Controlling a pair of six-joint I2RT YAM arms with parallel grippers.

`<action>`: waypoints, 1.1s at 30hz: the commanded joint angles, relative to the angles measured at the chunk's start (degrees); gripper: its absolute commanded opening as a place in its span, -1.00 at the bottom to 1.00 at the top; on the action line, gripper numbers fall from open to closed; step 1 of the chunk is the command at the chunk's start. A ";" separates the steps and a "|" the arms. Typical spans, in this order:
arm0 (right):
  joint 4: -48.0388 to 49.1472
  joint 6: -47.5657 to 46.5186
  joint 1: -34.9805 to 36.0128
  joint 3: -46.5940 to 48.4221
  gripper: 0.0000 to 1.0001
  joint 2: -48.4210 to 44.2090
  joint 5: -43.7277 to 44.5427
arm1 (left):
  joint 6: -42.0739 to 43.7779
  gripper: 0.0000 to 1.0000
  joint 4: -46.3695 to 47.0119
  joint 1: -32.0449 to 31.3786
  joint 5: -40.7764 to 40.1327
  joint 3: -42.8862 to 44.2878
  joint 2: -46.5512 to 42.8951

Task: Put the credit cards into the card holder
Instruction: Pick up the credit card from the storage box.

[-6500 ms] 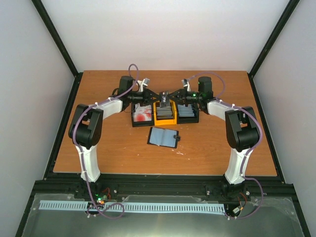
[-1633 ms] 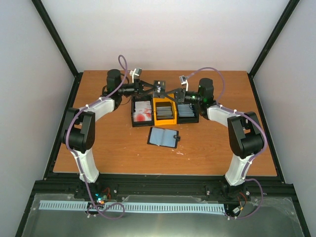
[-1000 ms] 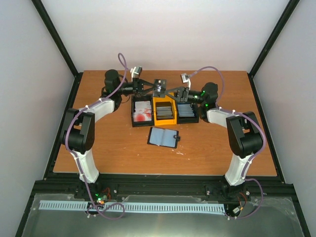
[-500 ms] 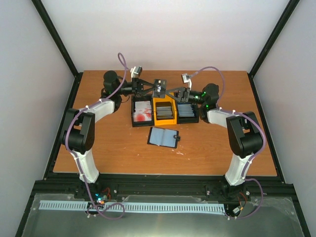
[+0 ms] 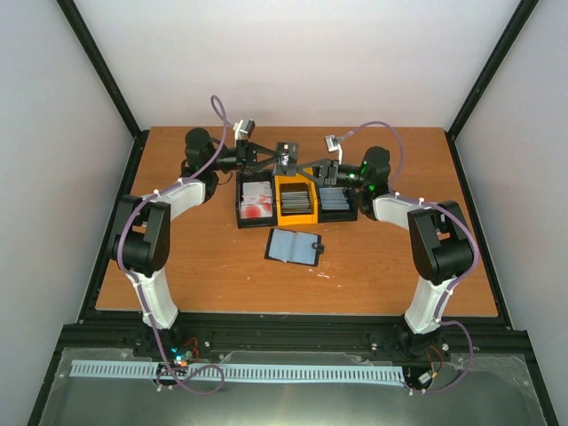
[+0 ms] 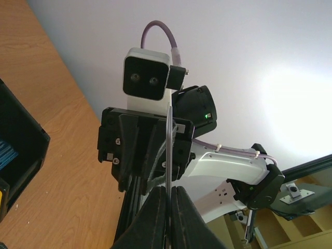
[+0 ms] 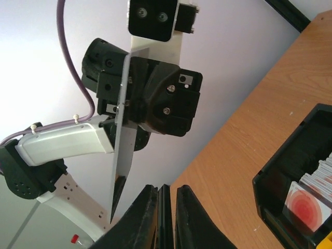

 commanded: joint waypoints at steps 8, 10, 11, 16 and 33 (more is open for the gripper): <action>28.70 17.23 -0.40 -2.71 -0.49 0.52 0.32 | 3.01 -0.97 -1.39 0.03 -0.23 0.75 -2.23; 28.35 17.09 -0.36 -2.71 -0.48 0.73 0.27 | 2.94 -0.97 -1.38 -0.02 -0.24 0.84 -2.34; 27.79 16.72 -0.36 -2.70 -0.48 0.78 0.23 | 2.94 -0.97 -1.35 0.02 -0.30 0.92 -2.31; 18.95 10.82 0.11 -1.57 -0.60 -0.03 -0.25 | 2.76 -0.97 -1.17 -0.06 -0.24 0.86 -2.74; 10.14 2.99 0.62 -1.11 -0.37 -2.65 -0.35 | 2.24 -0.97 -0.54 -0.06 -0.11 0.82 -2.70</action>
